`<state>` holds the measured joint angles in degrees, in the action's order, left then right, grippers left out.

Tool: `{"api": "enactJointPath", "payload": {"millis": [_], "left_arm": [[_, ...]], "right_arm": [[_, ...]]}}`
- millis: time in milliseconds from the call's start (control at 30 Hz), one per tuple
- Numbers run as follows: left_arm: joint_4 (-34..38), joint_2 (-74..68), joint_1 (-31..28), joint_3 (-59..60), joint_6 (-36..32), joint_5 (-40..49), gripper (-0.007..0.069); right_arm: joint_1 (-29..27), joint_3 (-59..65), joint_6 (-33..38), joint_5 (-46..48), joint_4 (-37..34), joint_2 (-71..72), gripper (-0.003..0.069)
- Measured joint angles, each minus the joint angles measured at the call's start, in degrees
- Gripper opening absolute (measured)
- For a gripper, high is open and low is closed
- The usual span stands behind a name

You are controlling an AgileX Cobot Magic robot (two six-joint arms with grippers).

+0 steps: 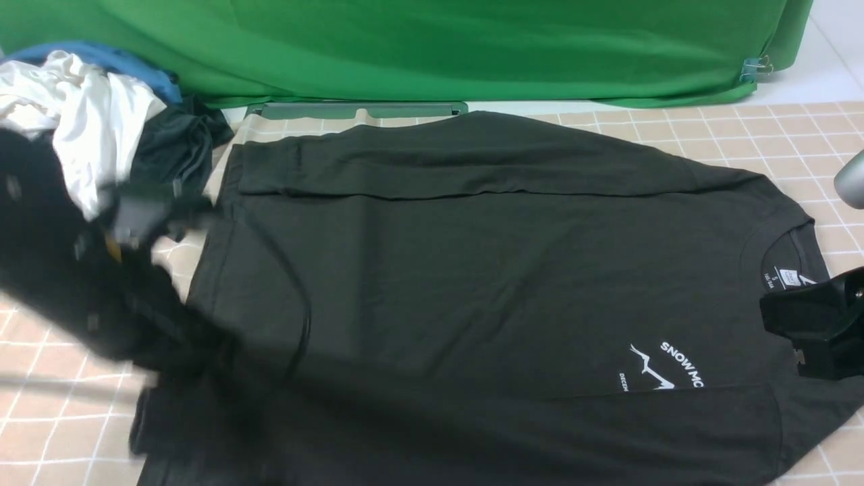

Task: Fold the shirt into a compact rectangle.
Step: 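Fold the left side of the black T-shirt inward over its body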

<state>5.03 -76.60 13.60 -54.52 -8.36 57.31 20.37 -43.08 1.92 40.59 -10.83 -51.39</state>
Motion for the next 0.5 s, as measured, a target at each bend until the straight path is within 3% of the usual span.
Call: {"api": "enactJointPath", "payload": {"millis": [500], "left_arm": [[-10.58,-17.07,0.00,-23.03,1.11,-1.40,0.0034]], "right_arm": [[0.00,0.00,-0.06,-0.68,0.00,0.00,0.0050]]}}
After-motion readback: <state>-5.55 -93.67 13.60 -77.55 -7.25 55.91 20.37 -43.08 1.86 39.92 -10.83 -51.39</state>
